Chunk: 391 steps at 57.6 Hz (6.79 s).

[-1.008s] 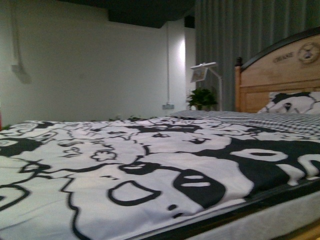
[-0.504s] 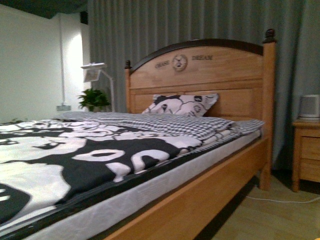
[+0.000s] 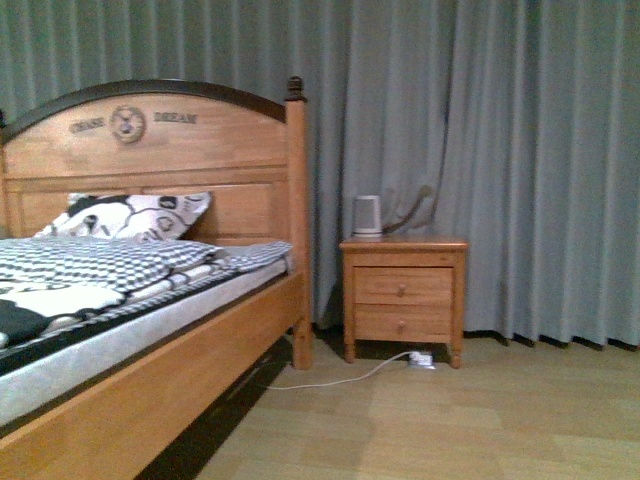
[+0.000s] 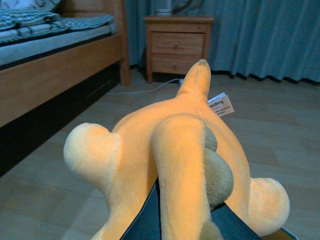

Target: Put away toys

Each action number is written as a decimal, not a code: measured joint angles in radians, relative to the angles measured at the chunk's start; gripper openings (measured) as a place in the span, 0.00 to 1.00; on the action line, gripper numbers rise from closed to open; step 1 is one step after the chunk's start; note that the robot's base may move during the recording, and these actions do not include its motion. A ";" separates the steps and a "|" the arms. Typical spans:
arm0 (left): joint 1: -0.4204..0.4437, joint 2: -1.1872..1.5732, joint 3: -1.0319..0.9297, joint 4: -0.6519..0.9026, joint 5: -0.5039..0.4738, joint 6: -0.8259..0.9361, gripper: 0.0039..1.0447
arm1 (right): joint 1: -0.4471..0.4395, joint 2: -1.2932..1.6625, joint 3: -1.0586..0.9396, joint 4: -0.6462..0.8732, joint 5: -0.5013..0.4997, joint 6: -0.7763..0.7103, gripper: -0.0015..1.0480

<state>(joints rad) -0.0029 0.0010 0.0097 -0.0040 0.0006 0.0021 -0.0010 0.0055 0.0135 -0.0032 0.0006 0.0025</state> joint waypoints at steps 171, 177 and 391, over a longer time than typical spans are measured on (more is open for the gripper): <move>0.000 0.000 0.000 0.000 -0.001 0.000 0.94 | 0.000 0.000 0.000 0.000 -0.002 0.000 0.07; 0.000 0.000 0.000 0.000 0.000 0.000 0.94 | 0.000 0.000 0.000 0.000 -0.001 0.000 0.07; 0.000 0.001 0.000 0.000 -0.001 0.000 0.94 | 0.000 0.000 0.000 0.000 -0.004 0.000 0.07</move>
<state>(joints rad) -0.0029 0.0021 0.0097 -0.0036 -0.0002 0.0025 -0.0010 0.0055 0.0132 -0.0032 -0.0032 0.0025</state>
